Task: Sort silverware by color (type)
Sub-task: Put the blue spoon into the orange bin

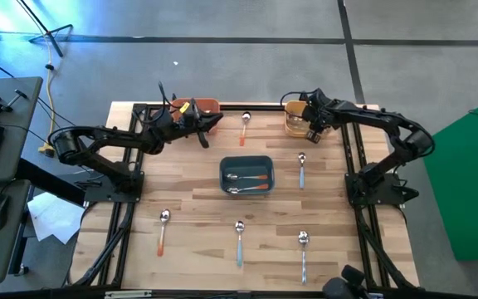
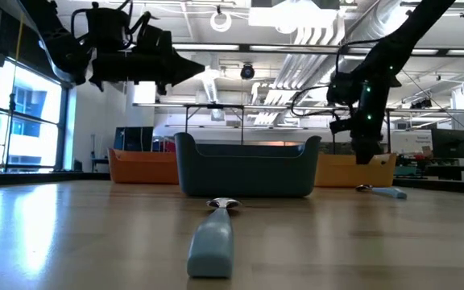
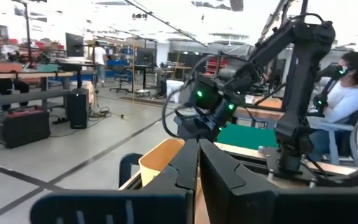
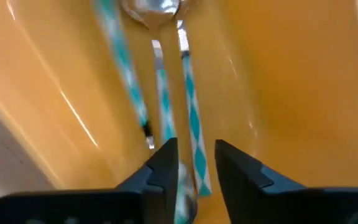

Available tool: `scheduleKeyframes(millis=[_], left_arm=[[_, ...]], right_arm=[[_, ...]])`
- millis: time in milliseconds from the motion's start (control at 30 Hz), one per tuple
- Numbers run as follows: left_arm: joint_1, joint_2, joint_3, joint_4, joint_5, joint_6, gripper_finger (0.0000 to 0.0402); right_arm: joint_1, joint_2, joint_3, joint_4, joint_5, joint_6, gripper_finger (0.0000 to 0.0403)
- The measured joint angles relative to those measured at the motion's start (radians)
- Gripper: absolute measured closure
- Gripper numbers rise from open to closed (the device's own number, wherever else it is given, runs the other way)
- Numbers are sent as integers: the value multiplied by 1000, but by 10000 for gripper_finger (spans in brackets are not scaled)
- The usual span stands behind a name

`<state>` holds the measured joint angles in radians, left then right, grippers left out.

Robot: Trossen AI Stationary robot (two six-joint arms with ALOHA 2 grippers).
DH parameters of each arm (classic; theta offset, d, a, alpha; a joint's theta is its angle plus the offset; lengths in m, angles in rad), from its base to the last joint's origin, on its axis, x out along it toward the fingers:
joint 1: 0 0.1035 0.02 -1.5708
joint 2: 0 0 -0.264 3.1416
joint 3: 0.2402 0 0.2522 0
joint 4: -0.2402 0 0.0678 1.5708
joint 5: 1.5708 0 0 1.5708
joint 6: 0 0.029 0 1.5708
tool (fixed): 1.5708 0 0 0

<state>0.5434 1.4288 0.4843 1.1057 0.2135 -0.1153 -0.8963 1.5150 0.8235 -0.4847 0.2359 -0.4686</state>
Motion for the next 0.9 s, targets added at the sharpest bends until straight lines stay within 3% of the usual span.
scheduleKeyframes(millis=[200, 333, 567, 733, 900], left_arm=[[16, 0, -1, 21, 104, 1, 397], [39, 0, -38, 91, 145, 13, 397], [68, 1, -119, 179, 152, 14, 397], [68, 1, -152, 184, 151, 31, 397], [68, 1, -161, 245, 139, 24, 397]], right_arm=[[41, -17, 142, -172, -54, 160, 295], [119, -17, 247, -321, -63, 330, 324], [298, -18, 260, -468, -252, 698, 370], [366, -17, 224, -465, -323, 831, 340], [343, -17, 224, -428, -324, 746, 288]])
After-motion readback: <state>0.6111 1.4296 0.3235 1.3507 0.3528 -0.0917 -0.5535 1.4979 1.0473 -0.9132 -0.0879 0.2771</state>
